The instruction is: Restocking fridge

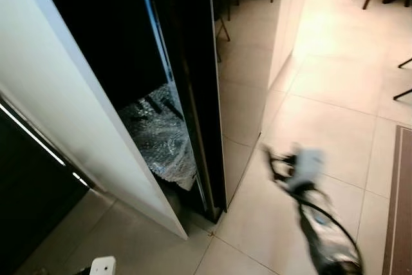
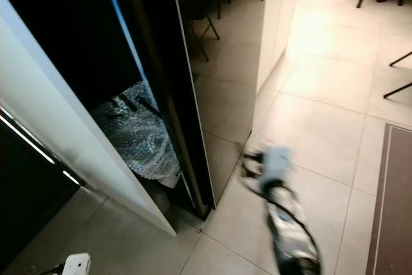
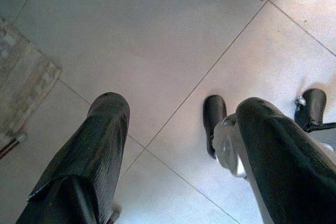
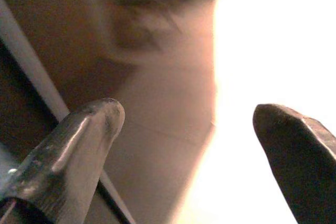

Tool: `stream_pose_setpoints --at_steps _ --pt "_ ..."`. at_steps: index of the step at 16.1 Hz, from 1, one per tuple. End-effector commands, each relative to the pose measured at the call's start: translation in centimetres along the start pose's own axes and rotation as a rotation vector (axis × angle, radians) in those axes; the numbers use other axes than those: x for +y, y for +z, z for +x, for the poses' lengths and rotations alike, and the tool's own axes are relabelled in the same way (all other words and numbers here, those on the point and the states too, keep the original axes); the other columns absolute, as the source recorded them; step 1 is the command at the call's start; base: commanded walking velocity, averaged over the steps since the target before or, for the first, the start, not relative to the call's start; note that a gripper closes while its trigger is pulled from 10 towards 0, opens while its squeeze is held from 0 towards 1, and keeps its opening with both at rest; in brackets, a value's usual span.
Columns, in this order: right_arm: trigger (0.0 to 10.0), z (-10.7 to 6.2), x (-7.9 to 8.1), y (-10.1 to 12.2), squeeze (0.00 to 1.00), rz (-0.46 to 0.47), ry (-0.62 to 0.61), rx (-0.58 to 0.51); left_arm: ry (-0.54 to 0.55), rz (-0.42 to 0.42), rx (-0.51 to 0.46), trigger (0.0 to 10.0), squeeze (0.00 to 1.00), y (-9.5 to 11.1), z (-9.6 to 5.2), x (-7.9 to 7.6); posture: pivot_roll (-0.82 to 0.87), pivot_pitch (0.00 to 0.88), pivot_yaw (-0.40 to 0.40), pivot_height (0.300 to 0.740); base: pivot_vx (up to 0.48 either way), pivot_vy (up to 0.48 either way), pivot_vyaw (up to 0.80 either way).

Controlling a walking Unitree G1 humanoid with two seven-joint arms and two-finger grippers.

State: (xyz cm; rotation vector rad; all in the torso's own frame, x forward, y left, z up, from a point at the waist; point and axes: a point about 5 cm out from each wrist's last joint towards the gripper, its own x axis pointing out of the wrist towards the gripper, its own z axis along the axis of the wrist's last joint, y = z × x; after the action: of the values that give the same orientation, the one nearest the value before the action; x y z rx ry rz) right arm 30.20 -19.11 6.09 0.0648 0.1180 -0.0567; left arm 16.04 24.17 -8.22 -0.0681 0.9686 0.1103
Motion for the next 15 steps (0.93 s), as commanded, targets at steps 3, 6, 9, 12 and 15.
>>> stream_pose_setpoints --at_steps 3,6,9,12,15 --pt "10.0 -3.6 -8.3 -5.6 0.00 0.103 -0.338 0.228 0.012 0.010 0.039 10.0 0.00 -1.1 -0.3 0.4 -0.10 0.060 0.116 0.740 0.000 0.000 0.00" --pt "10.0 -10.3 -9.1 -13.1 0.00 0.047 -0.367 0.643 0.010 0.006 0.036 10.0 0.00 -1.0 -0.2 0.2 -0.09 0.064 0.102 0.740 0.000 0.000 0.00" --pt "10.0 -14.7 -5.7 -17.2 0.00 -0.002 -0.236 0.866 0.012 -0.030 0.017 10.0 0.00 -0.5 0.1 -0.7 -0.08 0.048 0.054 0.740 0.000 0.000 0.00" --pt "10.0 -14.9 -5.4 -17.4 0.00 0.002 -0.198 0.880 -0.005 -0.049 0.022 10.0 0.00 -0.9 0.2 -1.8 -0.05 0.032 0.033 0.740 0.000 0.000 0.00" --pt "10.0 -14.3 -5.6 -17.1 0.00 -0.024 -0.192 0.888 0.010 -0.039 0.045 10.0 0.00 -2.1 -0.2 -1.1 -0.04 0.025 0.024 0.740 0.000 0.000 0.00"
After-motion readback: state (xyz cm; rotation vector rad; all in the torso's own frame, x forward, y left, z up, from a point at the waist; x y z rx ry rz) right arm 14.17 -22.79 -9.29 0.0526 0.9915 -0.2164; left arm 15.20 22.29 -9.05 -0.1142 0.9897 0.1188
